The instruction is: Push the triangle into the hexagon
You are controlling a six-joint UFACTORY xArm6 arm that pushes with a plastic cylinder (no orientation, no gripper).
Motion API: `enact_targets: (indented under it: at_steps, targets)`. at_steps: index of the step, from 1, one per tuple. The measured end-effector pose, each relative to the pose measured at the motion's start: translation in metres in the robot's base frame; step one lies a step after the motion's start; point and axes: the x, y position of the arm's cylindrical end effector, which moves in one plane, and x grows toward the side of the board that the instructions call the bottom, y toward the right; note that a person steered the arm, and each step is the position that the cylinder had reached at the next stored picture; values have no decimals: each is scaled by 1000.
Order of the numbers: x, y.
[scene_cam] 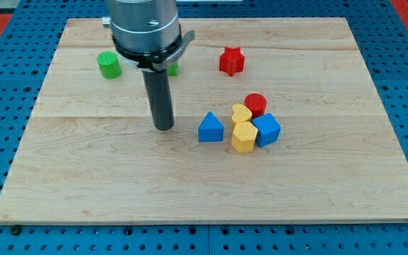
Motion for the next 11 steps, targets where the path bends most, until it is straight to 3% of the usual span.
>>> enact_targets:
  at_steps: [4, 7, 11]
  targets:
    - [18, 43]
    - [-20, 49]
    - [-7, 38]
